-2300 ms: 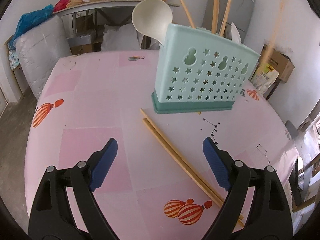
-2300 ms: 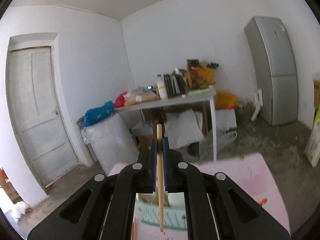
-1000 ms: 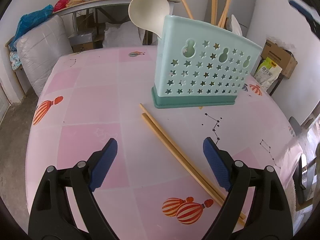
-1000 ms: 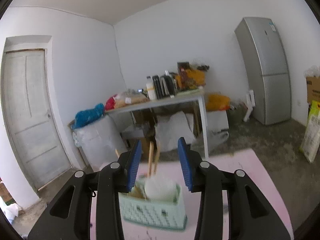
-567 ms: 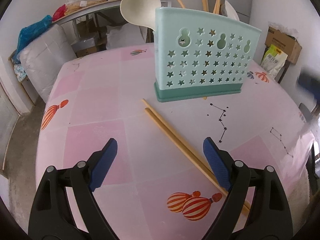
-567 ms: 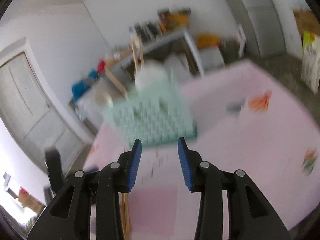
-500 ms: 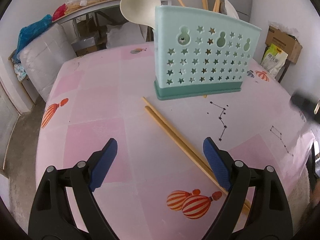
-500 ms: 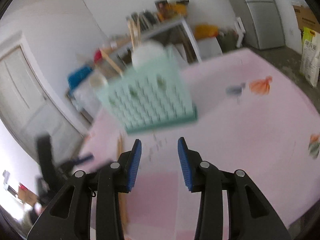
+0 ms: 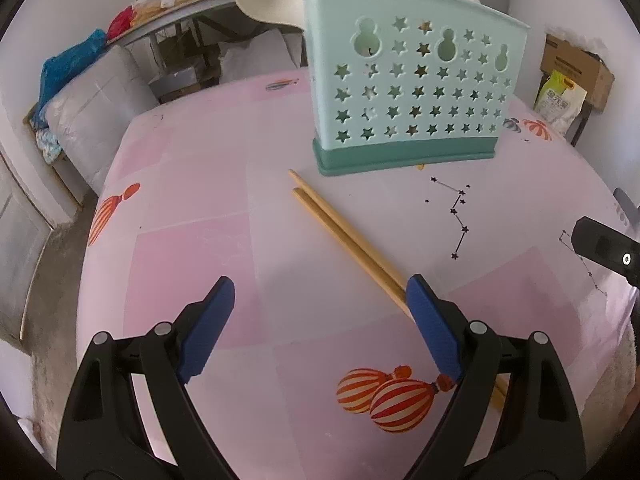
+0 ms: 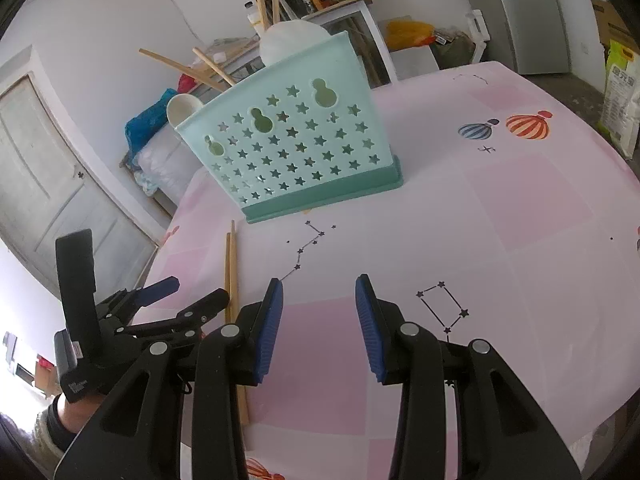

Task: Organize utensils
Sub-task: 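Close the right tool on a chopstick while the left tool closes on another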

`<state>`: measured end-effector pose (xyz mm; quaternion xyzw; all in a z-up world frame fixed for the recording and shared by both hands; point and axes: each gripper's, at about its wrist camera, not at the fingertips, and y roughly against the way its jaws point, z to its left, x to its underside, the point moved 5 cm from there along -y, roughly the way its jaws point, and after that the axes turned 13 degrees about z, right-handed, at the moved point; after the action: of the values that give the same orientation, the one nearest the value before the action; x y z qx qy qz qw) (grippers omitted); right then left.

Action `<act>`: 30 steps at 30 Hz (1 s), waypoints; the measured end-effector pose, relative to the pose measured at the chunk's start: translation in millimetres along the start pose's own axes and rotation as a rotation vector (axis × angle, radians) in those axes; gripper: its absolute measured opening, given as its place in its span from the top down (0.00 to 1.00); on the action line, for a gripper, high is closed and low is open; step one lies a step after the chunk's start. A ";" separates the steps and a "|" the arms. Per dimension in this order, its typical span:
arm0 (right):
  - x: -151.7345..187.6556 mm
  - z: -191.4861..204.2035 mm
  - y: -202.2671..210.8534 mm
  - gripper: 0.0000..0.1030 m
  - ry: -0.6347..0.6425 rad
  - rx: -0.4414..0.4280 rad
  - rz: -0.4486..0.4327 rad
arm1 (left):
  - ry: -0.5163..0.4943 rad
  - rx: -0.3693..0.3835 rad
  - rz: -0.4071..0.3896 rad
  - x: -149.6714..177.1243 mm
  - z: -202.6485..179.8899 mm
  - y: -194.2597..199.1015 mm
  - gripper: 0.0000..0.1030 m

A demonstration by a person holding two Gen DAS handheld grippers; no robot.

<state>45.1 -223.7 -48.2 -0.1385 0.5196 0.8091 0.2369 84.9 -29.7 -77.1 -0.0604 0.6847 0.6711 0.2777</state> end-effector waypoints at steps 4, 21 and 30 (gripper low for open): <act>0.9 0.0 -0.4 0.64 0.000 0.001 0.004 | -0.015 -0.021 -0.006 -0.5 -1.2 -0.8 0.19; -1.9 47.0 -26.0 0.64 0.151 -0.061 0.107 | -0.003 -0.001 0.030 1.8 16.5 -1.8 0.69; 17.2 86.6 -62.7 0.74 0.343 0.061 0.224 | -0.023 -0.009 0.052 4.8 12.6 0.6 0.94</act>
<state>65.4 -119.3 -68.4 -0.2084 0.5888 0.7788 0.0576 84.4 -16.3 -78.1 -0.0362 0.6798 0.6817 0.2679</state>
